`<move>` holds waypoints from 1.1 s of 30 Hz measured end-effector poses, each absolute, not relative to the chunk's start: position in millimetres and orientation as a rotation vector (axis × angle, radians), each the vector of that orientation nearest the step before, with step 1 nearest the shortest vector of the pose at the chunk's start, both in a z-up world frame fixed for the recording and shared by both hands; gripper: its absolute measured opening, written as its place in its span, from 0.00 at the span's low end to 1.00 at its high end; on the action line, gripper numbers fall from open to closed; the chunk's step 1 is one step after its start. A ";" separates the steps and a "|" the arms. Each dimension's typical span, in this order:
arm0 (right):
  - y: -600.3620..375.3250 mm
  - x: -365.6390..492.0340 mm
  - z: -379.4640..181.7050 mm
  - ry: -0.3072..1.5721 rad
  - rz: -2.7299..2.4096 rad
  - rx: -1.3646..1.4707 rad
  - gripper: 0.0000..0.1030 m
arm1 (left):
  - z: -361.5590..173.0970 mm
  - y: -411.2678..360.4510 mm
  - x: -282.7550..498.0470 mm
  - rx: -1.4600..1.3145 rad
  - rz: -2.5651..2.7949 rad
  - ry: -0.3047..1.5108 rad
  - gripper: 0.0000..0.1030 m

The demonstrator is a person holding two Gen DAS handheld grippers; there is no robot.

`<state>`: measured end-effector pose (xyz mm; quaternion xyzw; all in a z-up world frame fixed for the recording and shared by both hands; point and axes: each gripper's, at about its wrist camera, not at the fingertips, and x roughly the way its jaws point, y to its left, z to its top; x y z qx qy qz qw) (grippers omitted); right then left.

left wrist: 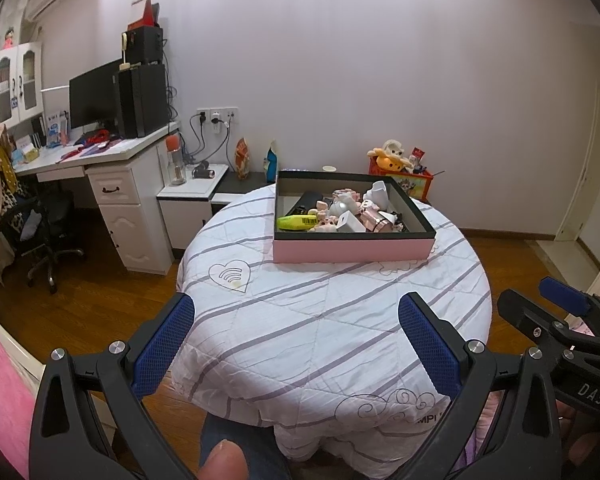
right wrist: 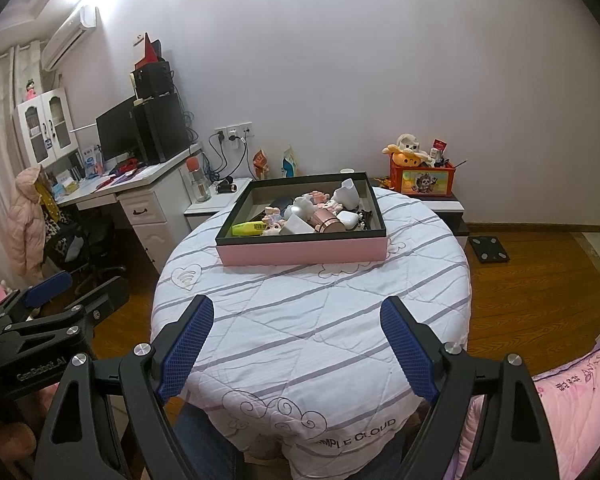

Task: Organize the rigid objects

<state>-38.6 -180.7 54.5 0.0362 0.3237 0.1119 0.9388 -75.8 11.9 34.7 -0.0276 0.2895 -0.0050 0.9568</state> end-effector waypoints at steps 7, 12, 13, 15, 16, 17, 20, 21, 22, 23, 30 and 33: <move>-182.2 -38.1 54.7 0.660 0.228 0.074 0.84 | 33.9 12.4 -75.5 -0.060 -0.014 0.594 1.00; -181.8 -38.4 54.6 0.661 0.227 0.074 0.84 | 33.7 12.2 -73.6 -0.063 -0.025 0.609 1.00; -181.8 -38.4 54.7 0.660 0.228 0.074 0.84 | 33.8 11.9 -72.8 -0.066 -0.031 0.613 1.00; -181.8 -38.4 54.7 0.660 0.228 0.073 0.84 | 33.9 11.9 -72.1 -0.072 -0.040 0.617 1.00; -181.9 -38.4 54.7 0.660 0.228 0.073 0.84 | 33.9 12.0 -72.0 -0.076 -0.043 0.618 1.00; -181.8 -38.4 54.7 0.660 0.228 0.073 0.84 | 34.3 11.8 -72.0 -0.076 -0.042 0.618 1.00; -181.9 -38.5 54.6 0.660 0.228 0.073 0.84 | 34.2 11.9 -71.9 -0.068 -0.030 0.621 1.00; -181.9 -38.4 54.6 0.660 0.229 0.074 0.84 | 34.7 11.9 -72.1 -0.061 -0.018 0.620 1.00; -182.1 -38.1 54.6 0.661 0.229 0.074 0.84 | 35.2 11.5 -72.0 -0.053 -0.010 0.620 1.00; -181.8 -38.5 54.6 0.660 0.228 0.073 0.84 | 35.6 10.7 -71.8 -0.049 -0.007 0.621 1.00; -182.1 -38.8 54.4 0.662 0.228 0.072 0.84 | 36.5 11.4 -72.7 -0.052 -0.019 0.618 1.00; -182.2 -38.8 54.4 0.663 0.229 0.073 0.84 | 37.5 9.8 -73.1 -0.053 -0.023 0.613 1.00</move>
